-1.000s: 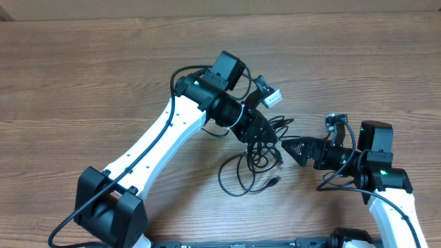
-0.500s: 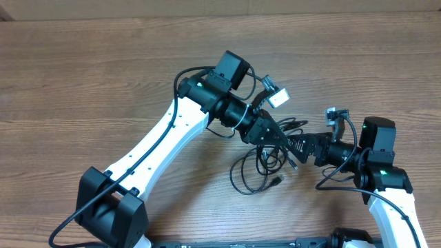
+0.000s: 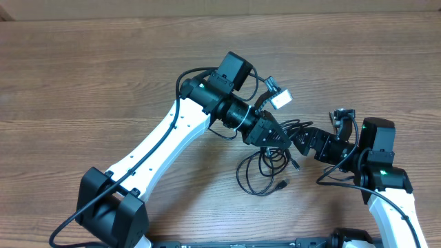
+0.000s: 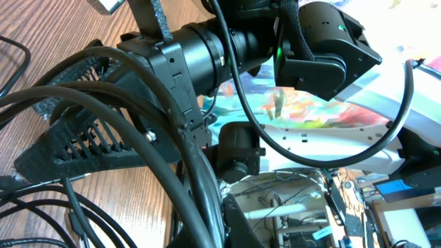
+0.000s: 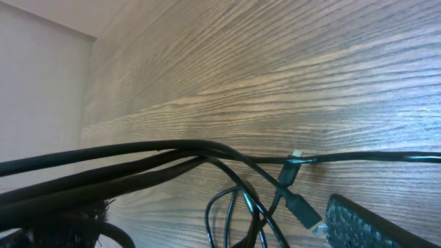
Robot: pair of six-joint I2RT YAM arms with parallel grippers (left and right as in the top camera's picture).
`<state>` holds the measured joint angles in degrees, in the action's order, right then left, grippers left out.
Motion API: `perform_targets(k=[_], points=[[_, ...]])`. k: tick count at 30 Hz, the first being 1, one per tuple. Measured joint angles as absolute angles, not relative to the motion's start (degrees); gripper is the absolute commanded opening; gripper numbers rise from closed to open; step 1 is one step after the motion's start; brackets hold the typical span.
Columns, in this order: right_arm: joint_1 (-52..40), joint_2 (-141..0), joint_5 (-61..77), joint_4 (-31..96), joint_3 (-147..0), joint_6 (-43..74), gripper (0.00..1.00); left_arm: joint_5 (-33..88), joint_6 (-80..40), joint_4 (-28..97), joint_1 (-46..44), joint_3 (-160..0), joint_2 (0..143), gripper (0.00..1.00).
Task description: Untangle cables
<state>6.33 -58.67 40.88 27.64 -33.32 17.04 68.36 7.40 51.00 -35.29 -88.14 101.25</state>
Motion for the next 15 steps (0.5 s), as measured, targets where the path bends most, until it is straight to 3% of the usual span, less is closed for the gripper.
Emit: perform_targets(k=[1, 2, 5, 9, 15], points=[[6.33, -58.67, 40.69, 27.62, -33.32, 17.15, 1.0, 68.42, 7.55, 50.94, -35.29, -88.14, 101.25, 0.22], [6.33, -58.67, 40.29, 27.62, -33.32, 17.37, 1.0, 68.62, 7.4, 50.98, -35.29, -88.14, 101.25, 0.24], [6.35, -58.67, 39.81, 27.68, -33.32, 17.58, 1.0, 69.04, 6.98, 51.03, -35.29, -88.14, 101.25, 0.2], [6.33, -58.67, 39.57, 27.64, -33.32, 17.78, 1.0, 69.01, 6.68, 51.05, -35.29, -88.14, 101.25, 0.04], [6.33, -58.67, 39.35, 27.64, -33.32, 17.8, 1.0, 69.06, 6.74, 51.0, -35.29, -88.14, 101.25, 0.04]])
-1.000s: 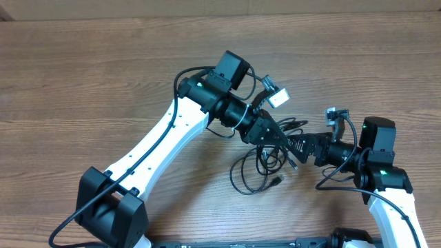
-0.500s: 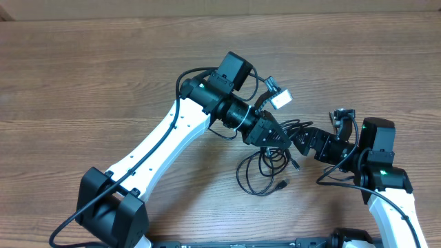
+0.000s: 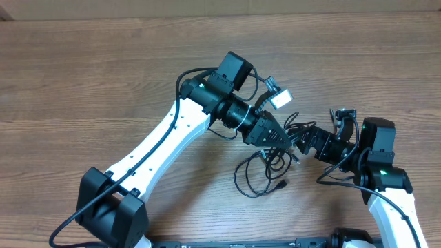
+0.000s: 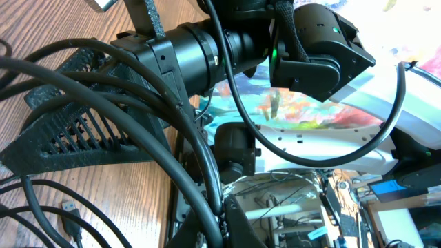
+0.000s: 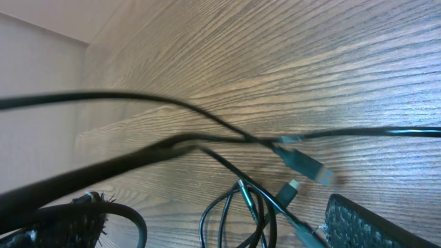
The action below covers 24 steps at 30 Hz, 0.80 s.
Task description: Untangle cables
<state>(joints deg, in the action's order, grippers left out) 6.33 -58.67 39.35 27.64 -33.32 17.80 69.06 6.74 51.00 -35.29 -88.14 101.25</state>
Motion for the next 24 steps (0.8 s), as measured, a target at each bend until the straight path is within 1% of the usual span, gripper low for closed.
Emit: perform_targets(k=[12, 20, 24], points=[[6.33, -58.67, 36.16, 29.06, -33.32, 17.89, 1.0, 69.04, 6.74, 50.96, -35.29, -88.14, 101.25, 0.04], [6.35, -58.67, 25.96, 34.37, -33.32, 23.46, 1.0, 69.04, 6.76, 50.94, -35.29, -88.14, 101.25, 0.04], [6.33, -58.67, 23.31, 35.22, -33.32, 25.15, 1.0, 69.04, 6.76, 50.94, -35.29, -88.14, 101.25, 0.04]])
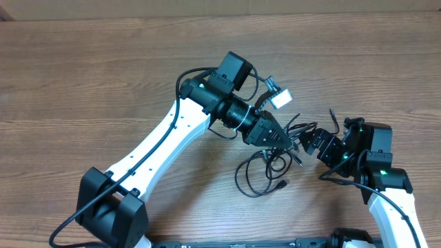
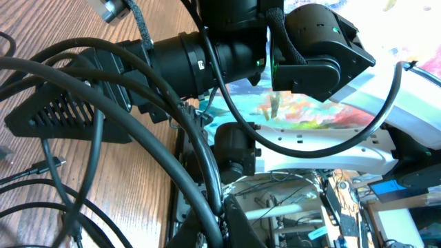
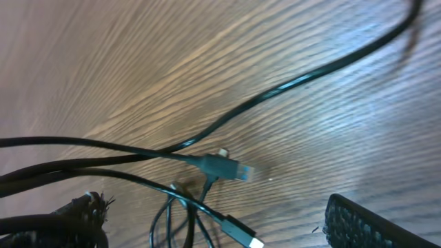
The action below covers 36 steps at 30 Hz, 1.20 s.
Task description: Untangle cables
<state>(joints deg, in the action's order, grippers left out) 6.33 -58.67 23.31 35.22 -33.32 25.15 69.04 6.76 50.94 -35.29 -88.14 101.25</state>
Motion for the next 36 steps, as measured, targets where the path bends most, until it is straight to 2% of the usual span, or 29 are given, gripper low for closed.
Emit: perform_targets(k=[13, 36], points=[[6.35, -58.67, 14.66, 42.89, -33.32, 26.94, 1.0, 69.58, 6.35, 50.96, -33.85, -88.14, 101.25, 0.04], [6.35, -59.53, 7.7, 47.05, -33.32, 27.0, 1.0, 72.05, 5.85, 52.38, -19.2, -88.14, 101.25, 0.04]])
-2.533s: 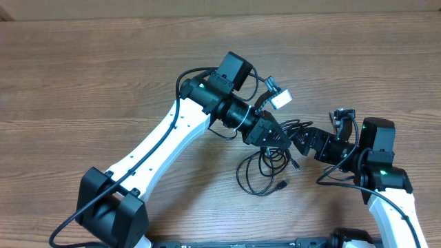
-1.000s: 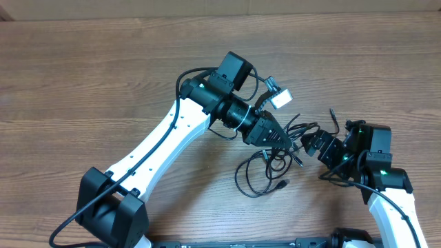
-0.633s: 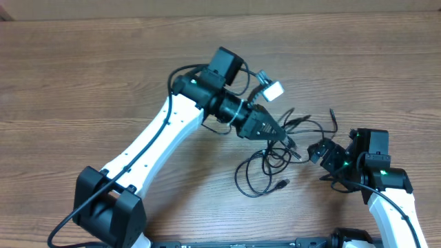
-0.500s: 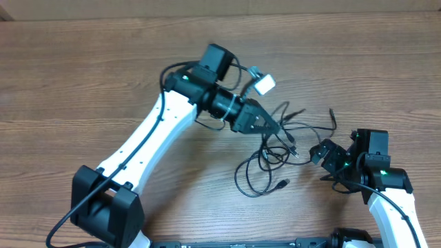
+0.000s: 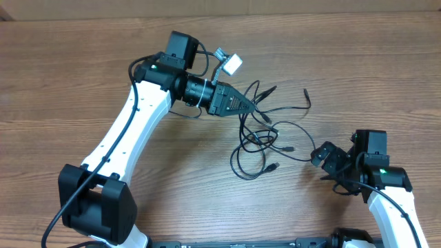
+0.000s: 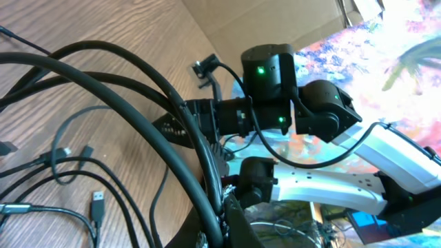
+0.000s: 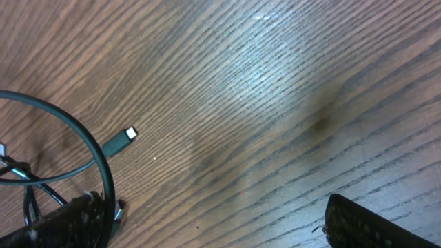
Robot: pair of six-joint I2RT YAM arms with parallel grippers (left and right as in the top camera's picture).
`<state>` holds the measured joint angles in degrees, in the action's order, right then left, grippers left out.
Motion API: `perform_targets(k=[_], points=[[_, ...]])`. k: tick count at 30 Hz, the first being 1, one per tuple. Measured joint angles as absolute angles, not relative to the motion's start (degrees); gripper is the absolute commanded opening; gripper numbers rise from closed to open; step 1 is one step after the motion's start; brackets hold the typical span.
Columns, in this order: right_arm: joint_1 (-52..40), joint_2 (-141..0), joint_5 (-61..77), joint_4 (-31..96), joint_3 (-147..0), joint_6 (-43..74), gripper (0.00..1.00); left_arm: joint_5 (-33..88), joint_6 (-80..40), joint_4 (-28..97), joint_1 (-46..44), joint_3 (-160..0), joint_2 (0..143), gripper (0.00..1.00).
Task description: Untangle cables
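Note:
Thin black cables (image 5: 265,138) lie in loose loops on the wooden table, spread between the two arms, with free plugs at several ends. My left gripper (image 5: 242,106) is at the back centre, shut on a bunch of strands; in the left wrist view the thick strands run into its jaws (image 6: 219,207), and a USB plug (image 6: 98,201) lies below. My right gripper (image 5: 319,153) sits low at the front right, open, fingers wide apart (image 7: 213,231). One cable loop (image 7: 89,148) curves past its left finger (image 7: 69,224); whether it touches is unclear. A loose plug (image 7: 120,140) lies beside the loop.
The wooden table (image 5: 83,83) runs out on all sides of the cables. A cardboard edge (image 5: 275,5) lines the far side. A white block (image 5: 232,65) on a short lead sticks up from my left wrist.
My left gripper has gone from mid-table, beside the right gripper, to the back left, still shut on its strands. The tangle is drawn out wider. My right gripper now sits further front-right.
Both grippers met over a tight knot at mid-table, the left shut on a bundle and several strands crossing the right's open fingers. Moment by moment fewer strands crossed the right wrist view. Now the arms are apart and the cables lie spread in looser loops.

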<state>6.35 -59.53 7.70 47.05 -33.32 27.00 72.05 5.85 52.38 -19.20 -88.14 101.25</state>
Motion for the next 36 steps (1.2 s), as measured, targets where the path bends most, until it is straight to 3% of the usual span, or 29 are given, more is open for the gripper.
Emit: perform_targets(k=[23, 36], points=[[6.35, -59.53, 14.0, 49.56, -33.32, 25.04, 1.0, 24.34, -19.25, 63.0, -18.96, -88.14, 101.25, 0.04], [6.35, -59.79, 14.83, 51.2, -33.32, 23.16, 1.0, 17.54, -24.08, 63.86, -18.96, -88.14, 101.25, 0.04]])
